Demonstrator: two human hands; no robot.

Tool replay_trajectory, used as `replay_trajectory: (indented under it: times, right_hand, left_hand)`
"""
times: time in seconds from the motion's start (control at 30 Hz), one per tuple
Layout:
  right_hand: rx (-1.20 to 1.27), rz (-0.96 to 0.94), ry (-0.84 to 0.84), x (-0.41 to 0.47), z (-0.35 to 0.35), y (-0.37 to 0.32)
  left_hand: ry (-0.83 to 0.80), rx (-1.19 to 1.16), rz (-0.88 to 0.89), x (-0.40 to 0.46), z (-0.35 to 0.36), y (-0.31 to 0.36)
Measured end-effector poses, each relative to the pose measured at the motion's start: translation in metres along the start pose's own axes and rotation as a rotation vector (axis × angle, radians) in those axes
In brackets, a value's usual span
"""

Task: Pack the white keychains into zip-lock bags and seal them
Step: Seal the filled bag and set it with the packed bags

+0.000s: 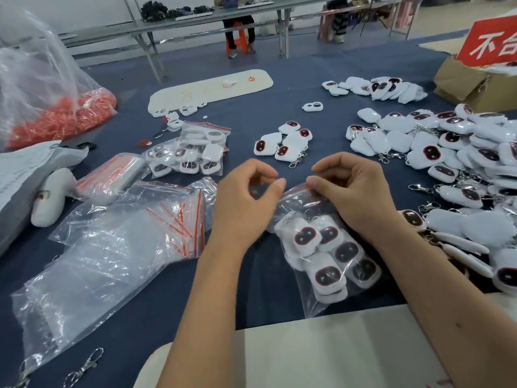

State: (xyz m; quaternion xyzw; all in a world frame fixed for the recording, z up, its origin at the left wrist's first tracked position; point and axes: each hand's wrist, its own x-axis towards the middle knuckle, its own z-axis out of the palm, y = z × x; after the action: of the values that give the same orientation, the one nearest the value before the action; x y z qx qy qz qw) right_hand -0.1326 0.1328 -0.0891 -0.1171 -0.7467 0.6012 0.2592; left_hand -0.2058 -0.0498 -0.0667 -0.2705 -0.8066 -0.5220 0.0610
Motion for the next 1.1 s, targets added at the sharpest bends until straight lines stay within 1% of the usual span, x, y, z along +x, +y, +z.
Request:
replay_trajectory:
  times: [0.07, 0.13, 0.23, 0.3, 0.4, 0.53, 0.67, 0.83, 0.97, 1.1]
  right_hand:
    - [0.015, -0.104, -0.031, -0.002, 0.004, -0.004]
    - [0.013, -0.135, -0.027, -0.003, 0.008, -0.005]
    - [0.013, -0.055, -0.004, -0.001, 0.005, -0.005]
    - [-0.043, 0.013, -0.038, 0.0, -0.001, -0.003]
    - [-0.117, 0.034, -0.104, -0.001, -0.002, -0.005]
    - [-0.108, 0.007, -0.124, -0.003, 0.0, -0.01]
    - [-0.18, -0.084, -0.142, -0.005, 0.004, -0.012]
    - [-0.205, -0.153, -0.165, -0.006, 0.006, -0.013]
    - [-0.174, -0.167, -0.189, -0.007, 0.006, -0.014]
    - [-0.126, -0.152, -0.222, -0.009, 0.008, -0.014]
  left_hand:
    - [-0.075, 0.107, 0.059, -0.002, 0.009, 0.001]
    - [-0.123, 0.14, 0.028, -0.003, 0.016, 0.0]
    - [-0.117, 0.097, -0.012, -0.001, 0.017, -0.002]
    - [-0.103, 0.069, -0.031, 0.0, 0.015, -0.001]
    - [-0.119, 0.07, -0.038, 0.0, 0.011, -0.002]
    - [-0.131, 0.062, -0.017, -0.002, 0.009, -0.002]
    - [-0.141, 0.061, 0.018, -0.002, 0.01, 0.004]
    - [-0.171, -0.032, -0.02, -0.001, 0.008, 0.004]
    - [-0.186, -0.086, -0.053, 0.0, 0.006, 0.003]
    - [-0.178, -0.085, -0.062, 0.001, 0.008, 0.003]
